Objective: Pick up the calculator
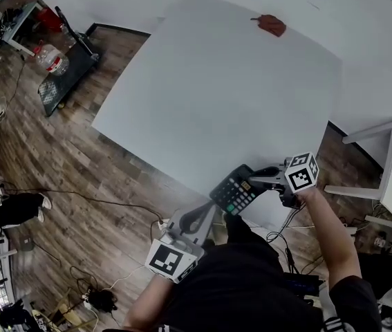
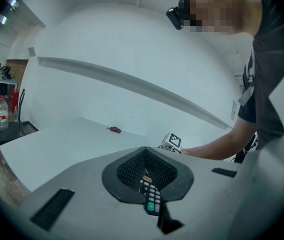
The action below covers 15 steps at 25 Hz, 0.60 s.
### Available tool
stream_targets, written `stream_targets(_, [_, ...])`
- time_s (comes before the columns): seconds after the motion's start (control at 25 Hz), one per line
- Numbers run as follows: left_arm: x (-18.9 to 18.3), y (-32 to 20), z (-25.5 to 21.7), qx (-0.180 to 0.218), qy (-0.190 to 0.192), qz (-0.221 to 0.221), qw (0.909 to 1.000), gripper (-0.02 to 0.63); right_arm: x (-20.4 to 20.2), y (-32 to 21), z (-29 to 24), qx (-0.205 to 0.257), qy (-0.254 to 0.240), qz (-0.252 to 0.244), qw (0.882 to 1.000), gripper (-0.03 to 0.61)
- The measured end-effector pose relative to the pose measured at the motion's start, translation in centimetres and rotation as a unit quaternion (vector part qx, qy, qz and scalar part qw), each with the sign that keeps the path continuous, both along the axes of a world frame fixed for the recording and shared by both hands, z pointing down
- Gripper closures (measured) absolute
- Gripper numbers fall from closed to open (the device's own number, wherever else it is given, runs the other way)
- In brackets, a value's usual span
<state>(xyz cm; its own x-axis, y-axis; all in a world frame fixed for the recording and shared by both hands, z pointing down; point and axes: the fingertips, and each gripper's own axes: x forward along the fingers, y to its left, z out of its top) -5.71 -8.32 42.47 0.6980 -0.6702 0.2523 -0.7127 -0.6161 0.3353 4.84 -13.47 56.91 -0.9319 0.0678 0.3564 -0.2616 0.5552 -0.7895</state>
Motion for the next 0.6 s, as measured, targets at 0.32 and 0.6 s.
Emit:
stream_targets(0.32, [-3.8, 2.7, -0.2, 0.008, 0.004, -0.007, 0.9999, 0.608, -1.5, 3.8, -2.6, 0.019, -0.006, 0.05, 0.999, 0.526])
stream_targets(0.6, [-6.6, 4.8, -0.4, 0.016, 0.007, -0.015, 0.9997, 0.609, -3.0, 7.7, -4.9, 0.032, -0.015, 0.071, 0.997, 0.526])
